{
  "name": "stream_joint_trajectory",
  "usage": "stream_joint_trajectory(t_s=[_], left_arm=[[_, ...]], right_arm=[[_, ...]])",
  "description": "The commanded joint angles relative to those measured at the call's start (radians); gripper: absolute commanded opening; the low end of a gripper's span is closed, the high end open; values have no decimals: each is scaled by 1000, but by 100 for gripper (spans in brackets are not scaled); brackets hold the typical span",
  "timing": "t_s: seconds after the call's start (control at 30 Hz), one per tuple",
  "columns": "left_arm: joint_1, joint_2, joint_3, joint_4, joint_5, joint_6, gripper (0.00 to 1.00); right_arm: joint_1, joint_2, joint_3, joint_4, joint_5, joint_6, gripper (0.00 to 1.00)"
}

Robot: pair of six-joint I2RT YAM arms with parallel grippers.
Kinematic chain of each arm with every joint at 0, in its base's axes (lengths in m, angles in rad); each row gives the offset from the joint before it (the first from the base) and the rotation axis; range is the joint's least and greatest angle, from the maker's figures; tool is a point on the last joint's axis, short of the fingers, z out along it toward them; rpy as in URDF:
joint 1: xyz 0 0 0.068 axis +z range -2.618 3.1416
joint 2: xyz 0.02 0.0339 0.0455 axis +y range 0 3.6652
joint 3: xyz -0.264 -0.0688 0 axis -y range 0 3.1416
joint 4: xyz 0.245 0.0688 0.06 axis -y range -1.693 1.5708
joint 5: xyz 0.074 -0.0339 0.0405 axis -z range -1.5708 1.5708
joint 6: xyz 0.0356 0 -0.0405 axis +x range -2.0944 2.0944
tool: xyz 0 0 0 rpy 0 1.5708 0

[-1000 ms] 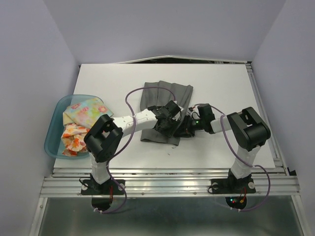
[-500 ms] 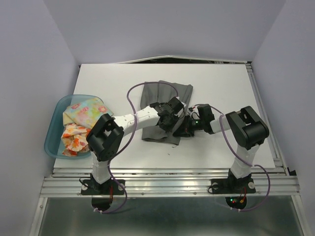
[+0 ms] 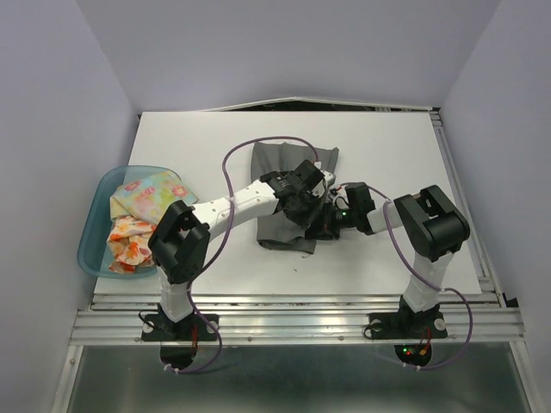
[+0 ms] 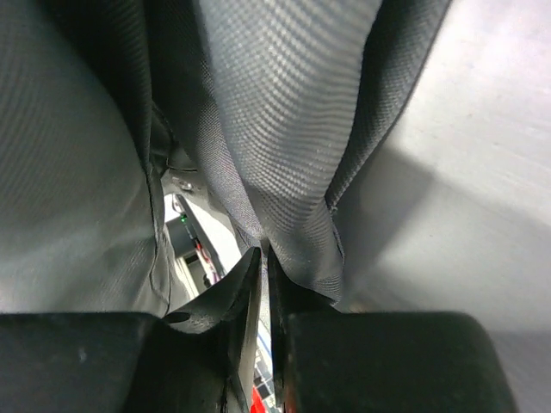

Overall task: Fold and stack the skirts
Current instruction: Fold the skirt

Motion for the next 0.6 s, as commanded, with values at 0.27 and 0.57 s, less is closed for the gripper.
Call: stream_joint_trajectory(t_s=[0.27,0.57], left_arm=[[0,95,46,132,184,-90,0],[91,175,-66,263,325,-167,0]], right_arm=[[5,-2,10,16,40,3,13],[5,-38,33,-51,57,-14,14]])
